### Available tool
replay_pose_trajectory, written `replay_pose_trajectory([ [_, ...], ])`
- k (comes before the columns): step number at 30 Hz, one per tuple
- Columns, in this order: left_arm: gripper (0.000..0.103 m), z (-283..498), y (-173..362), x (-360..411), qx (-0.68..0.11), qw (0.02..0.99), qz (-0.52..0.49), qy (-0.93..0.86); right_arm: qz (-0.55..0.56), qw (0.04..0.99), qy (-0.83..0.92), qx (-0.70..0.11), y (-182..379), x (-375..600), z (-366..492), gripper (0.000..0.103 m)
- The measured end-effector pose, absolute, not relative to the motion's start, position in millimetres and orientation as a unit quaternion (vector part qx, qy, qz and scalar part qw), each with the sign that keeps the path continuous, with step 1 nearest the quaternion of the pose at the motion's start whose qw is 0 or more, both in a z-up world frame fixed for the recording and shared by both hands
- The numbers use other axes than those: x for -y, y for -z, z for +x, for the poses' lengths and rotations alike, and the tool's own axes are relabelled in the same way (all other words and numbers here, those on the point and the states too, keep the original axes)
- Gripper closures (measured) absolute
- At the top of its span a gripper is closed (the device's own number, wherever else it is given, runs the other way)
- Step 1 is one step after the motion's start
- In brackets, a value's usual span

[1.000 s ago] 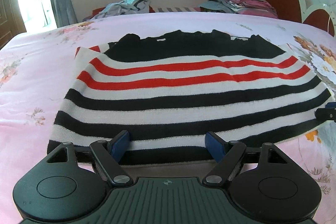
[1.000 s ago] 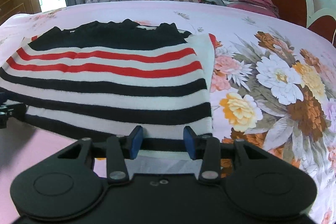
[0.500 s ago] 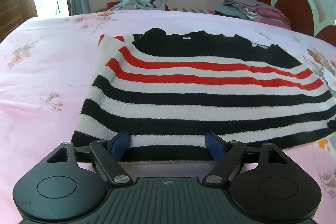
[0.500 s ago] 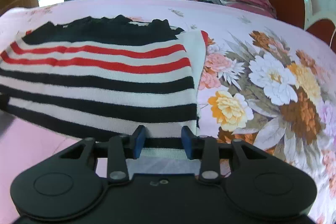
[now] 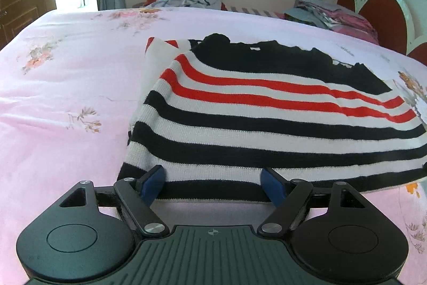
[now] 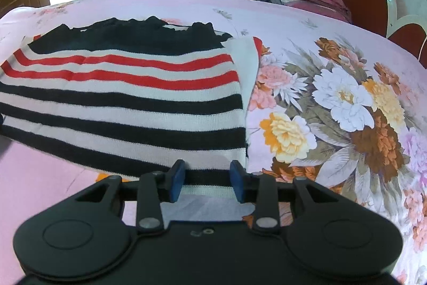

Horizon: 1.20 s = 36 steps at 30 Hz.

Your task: Fold small clothes

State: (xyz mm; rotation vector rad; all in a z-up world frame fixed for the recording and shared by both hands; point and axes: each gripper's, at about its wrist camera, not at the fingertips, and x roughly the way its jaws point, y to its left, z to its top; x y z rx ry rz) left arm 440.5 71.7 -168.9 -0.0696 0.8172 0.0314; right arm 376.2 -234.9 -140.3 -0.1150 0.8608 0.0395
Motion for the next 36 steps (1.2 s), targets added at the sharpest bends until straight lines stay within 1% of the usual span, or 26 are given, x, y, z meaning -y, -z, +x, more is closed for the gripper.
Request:
replay_pose_trajectory([
  [3,0.025,437.2,165.8,-70.3,-0.398,0.917,-0.029,-0.018,-0.047,0.915,-0.025,-0.399,130.1,236.1,366.9,0.066],
  [6,0.025,431.2,163.5,-70.6,-0.398,0.917,-0.024,-0.020,-0.037,0.920,-0.035,-0.388,122.2,239.4,359.2,0.067],
  [7,0.025,427.9,161.3,-71.7,-0.398,0.917,-0.026,-0.023,-0.033,0.922,-0.041,-0.383,119.1,240.3,356.8,0.072],
  [8,0.025,424.7,159.1,-73.2,-0.395,0.918,-0.030,-0.026,-0.029,0.923,-0.046,-0.380,115.8,241.0,354.8,0.079],
  [9,0.025,419.9,156.5,-76.0,-0.390,0.920,-0.037,-0.030,-0.027,0.924,-0.050,-0.378,113.2,241.1,353.5,0.081],
  [12,0.025,404.9,155.2,-95.3,-0.377,0.919,-0.112,-0.034,-0.010,0.927,-0.065,-0.368,106.1,241.7,352.4,0.085],
  [16,0.025,395.1,173.8,-129.1,-0.351,0.892,-0.284,-0.027,0.008,0.926,-0.076,-0.371,106.5,234.3,361.7,0.085],
  [18,0.031,396.5,188.1,-145.7,-0.333,0.869,-0.363,-0.035,0.020,0.923,-0.084,-0.375,108.9,227.8,369.8,0.085],
  [19,0.039,398.2,194.4,-151.7,-0.327,0.861,-0.388,-0.039,0.025,0.922,-0.088,-0.376,109.9,224.1,373.8,0.085],
  [20,0.045,401.4,201.5,-159.1,-0.320,0.850,-0.416,-0.047,0.031,0.921,-0.091,-0.378,110.9,219.7,376.8,0.087],
  [24,0.046,413.9,218.9,-171.9,-0.292,0.826,-0.480,-0.052,0.049,0.914,-0.107,-0.389,115.0,201.4,401.3,0.092],
  [28,0.046,432.3,224.9,-172.9,-0.276,0.826,-0.489,-0.046,0.053,0.907,-0.121,-0.399,119.5,178.0,430.4,0.095],
  [29,0.050,435.8,225.9,-173.6,-0.273,0.825,-0.492,-0.044,0.053,0.906,-0.124,-0.402,120.7,171.0,437.8,0.095],
  [30,0.057,439.3,226.8,-174.5,-0.273,0.825,-0.494,-0.046,0.050,0.904,-0.128,-0.405,122.0,162.1,446.5,0.095],
  [31,0.071,443.8,229.5,-175.7,-0.278,0.823,-0.494,-0.052,0.048,0.903,-0.130,-0.407,123.2,155.0,452.7,0.095],
  [32,0.077,447.3,232.7,-177.9,-0.281,0.819,-0.498,-0.054,0.045,0.902,-0.134,-0.409,124.3,146.7,459.4,0.096],
  [36,0.084,449.9,234.7,-183.7,-0.270,0.806,-0.526,-0.033,0.035,0.899,-0.151,-0.409,126.9,119.7,472.8,0.096],
])
